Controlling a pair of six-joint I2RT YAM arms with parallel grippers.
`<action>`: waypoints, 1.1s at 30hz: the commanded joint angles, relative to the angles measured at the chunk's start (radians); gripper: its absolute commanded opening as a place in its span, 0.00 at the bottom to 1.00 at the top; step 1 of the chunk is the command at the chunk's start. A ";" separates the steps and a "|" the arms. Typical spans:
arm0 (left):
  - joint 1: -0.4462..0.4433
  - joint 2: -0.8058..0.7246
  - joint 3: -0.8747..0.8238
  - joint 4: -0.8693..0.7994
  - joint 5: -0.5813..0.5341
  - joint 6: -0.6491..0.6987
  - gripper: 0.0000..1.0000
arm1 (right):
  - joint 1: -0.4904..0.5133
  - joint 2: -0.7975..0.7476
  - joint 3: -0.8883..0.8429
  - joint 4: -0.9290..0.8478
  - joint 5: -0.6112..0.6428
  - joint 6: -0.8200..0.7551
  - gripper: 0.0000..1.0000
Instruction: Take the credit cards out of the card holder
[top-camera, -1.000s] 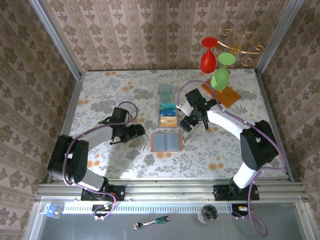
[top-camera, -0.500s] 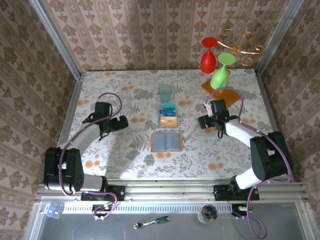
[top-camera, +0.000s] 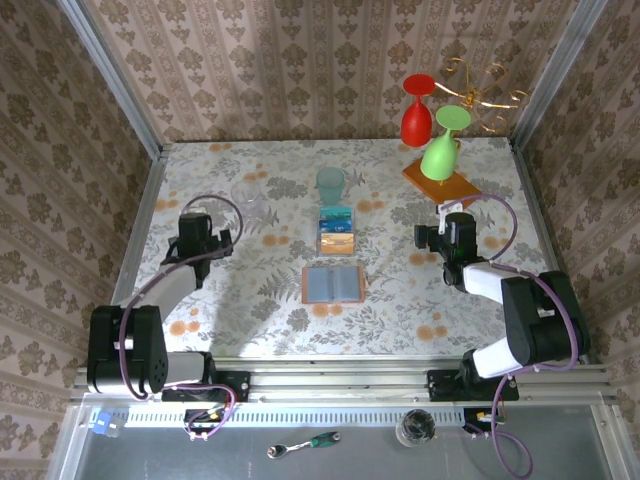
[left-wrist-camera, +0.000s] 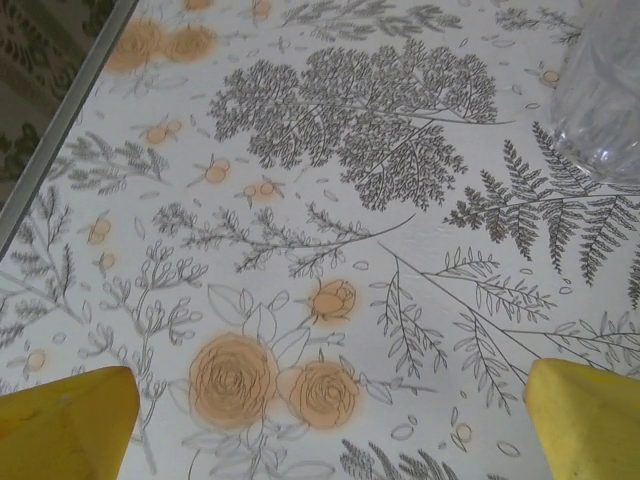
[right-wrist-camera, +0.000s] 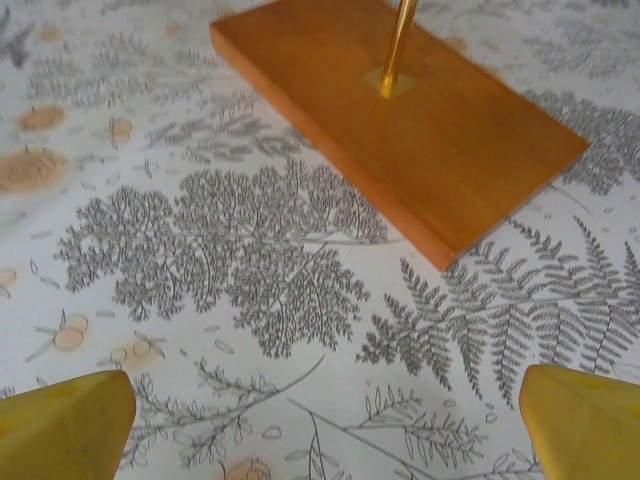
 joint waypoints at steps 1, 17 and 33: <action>0.026 0.037 -0.071 0.311 0.018 0.112 1.00 | -0.011 0.018 -0.030 0.185 0.031 0.031 1.00; 0.089 0.239 -0.219 0.873 0.246 0.139 1.00 | -0.045 0.056 -0.101 0.333 -0.045 0.046 1.00; 0.026 0.244 -0.198 0.847 0.177 0.210 1.00 | -0.045 0.057 -0.100 0.332 -0.046 0.044 1.00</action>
